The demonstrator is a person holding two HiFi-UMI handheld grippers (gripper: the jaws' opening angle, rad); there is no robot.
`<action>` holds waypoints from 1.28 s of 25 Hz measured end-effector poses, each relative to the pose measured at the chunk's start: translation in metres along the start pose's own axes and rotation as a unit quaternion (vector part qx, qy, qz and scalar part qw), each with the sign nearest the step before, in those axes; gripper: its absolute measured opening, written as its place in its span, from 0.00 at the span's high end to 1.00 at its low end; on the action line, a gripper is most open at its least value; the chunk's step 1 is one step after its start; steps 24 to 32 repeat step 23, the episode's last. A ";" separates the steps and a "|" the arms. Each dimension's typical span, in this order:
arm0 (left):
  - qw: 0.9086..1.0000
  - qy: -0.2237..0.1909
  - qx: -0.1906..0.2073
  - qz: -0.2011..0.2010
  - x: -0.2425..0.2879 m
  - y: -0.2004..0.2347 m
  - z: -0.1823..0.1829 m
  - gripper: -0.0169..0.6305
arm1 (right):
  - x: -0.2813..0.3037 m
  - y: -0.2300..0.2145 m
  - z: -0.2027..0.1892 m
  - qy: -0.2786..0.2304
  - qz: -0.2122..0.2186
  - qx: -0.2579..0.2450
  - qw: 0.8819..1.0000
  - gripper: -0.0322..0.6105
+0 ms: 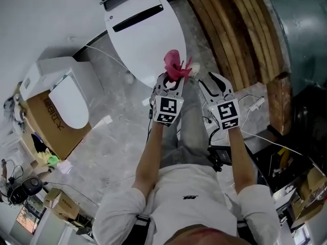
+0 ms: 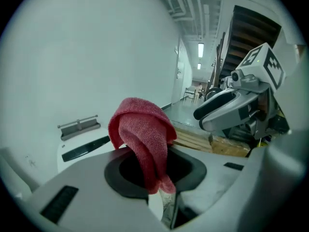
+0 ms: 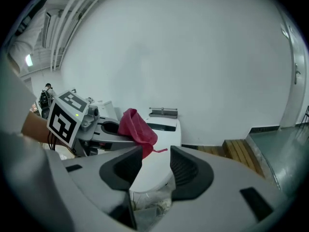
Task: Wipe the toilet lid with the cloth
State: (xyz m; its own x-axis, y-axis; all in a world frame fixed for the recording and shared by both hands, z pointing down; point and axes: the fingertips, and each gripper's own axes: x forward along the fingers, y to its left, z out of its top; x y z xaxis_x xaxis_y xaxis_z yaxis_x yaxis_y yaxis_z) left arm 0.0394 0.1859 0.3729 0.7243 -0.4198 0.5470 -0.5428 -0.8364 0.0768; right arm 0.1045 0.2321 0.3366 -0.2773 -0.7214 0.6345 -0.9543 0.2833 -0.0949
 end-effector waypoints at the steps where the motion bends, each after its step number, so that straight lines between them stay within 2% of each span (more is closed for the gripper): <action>1: 1.000 -0.008 0.003 0.002 -0.013 -0.001 0.013 0.81 | -0.009 0.005 0.012 -0.006 0.001 -0.005 1.000 0.65; 5: 0.999 -0.034 0.017 0.011 -0.062 -0.007 0.060 0.81 | -0.047 0.023 0.058 -0.029 0.002 -0.026 0.999 0.65; 11: 0.997 -0.063 0.015 0.033 -0.116 -0.013 0.119 0.81 | -0.093 0.029 0.126 -0.067 0.008 -0.043 0.997 0.65; 15: 0.996 -0.069 0.009 0.049 -0.137 -0.014 0.151 0.81 | -0.107 0.022 0.156 -0.076 0.018 -0.054 0.995 0.65; 21: 0.992 -0.083 0.016 0.089 -0.143 0.006 0.196 0.81 | -0.101 0.007 0.208 -0.096 0.056 -0.092 0.989 0.65; 23: 0.991 -0.086 0.019 0.099 -0.145 0.008 0.209 0.81 | -0.104 0.004 0.221 -0.101 0.067 -0.106 0.987 0.65; 32: 0.991 -0.086 0.019 0.099 -0.145 0.008 0.209 0.81 | -0.104 0.004 0.221 -0.101 0.067 -0.106 0.987 0.65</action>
